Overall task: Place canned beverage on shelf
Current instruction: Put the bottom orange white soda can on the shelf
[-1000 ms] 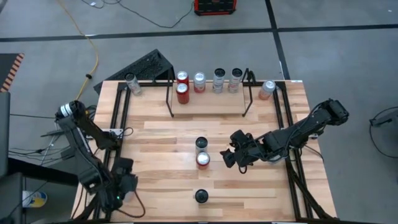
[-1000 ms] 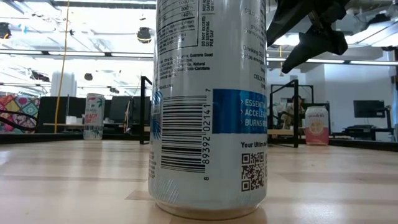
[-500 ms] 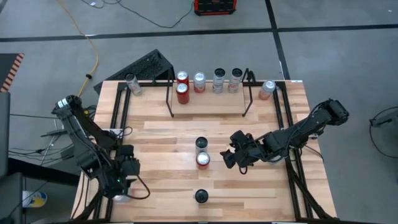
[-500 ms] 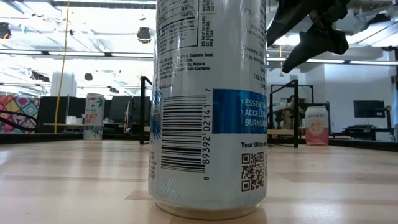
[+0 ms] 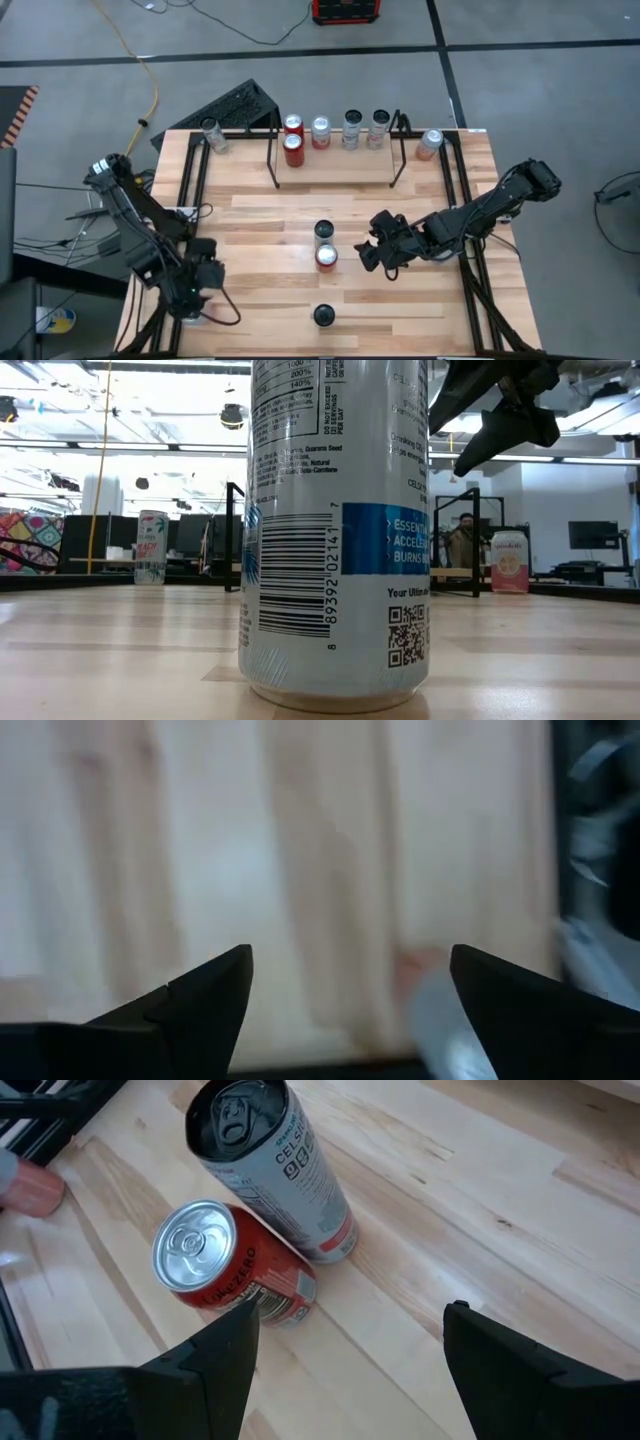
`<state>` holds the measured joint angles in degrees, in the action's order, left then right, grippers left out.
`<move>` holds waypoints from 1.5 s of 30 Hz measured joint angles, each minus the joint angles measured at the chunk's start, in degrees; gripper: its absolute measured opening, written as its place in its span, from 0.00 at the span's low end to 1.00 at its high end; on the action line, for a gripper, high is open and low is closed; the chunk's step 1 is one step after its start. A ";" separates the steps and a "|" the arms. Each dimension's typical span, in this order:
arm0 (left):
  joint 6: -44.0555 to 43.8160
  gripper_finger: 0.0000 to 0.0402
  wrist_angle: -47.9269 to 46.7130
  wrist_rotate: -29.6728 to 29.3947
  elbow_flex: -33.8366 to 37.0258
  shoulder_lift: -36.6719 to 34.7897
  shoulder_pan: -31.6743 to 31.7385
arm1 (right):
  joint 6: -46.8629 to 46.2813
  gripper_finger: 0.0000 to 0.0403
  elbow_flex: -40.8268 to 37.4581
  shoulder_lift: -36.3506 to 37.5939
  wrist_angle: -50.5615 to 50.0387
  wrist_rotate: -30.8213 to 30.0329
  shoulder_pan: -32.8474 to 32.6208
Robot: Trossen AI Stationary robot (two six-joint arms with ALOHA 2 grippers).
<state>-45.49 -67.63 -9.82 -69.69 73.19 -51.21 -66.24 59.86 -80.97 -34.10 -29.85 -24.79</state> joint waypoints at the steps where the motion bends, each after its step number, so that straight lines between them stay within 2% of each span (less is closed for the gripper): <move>1: -1.55 0.82 0.83 2.36 0.00 0.00 -0.58 | 0.00 0.72 0.00 0.00 0.01 0.00 0.00; 4: -7.55 0.82 2.89 6.45 0.09 0.00 -3.56 | 0.11 0.72 0.00 0.00 0.08 0.00 0.01; 7: -13.18 0.82 4.54 7.75 0.65 0.05 -7.44 | 0.18 0.72 0.00 0.00 0.08 0.00 0.01; 14: -21.04 0.82 5.68 -0.59 2.85 1.22 -14.43 | 1.30 0.72 0.00 0.00 0.10 0.00 0.02; 17: -20.47 0.82 7.04 -0.70 4.23 2.77 -15.25 | 2.00 0.72 0.00 0.00 0.21 0.00 0.05; 22: -18.29 0.81 10.19 4.56 5.51 5.36 -15.25 | 1.92 0.72 0.00 0.00 0.27 0.24 0.05; 33: -12.58 0.81 11.09 9.55 5.49 11.13 -15.27 | 1.81 0.72 0.00 0.00 0.32 0.44 0.05; 45: -7.18 0.81 10.09 11.57 5.73 15.74 -15.02 | 1.81 0.72 0.00 0.00 0.32 0.48 0.05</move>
<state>-52.67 -57.54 1.75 -63.96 88.93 -66.23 -64.42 59.86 -80.97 -33.78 -29.36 -24.73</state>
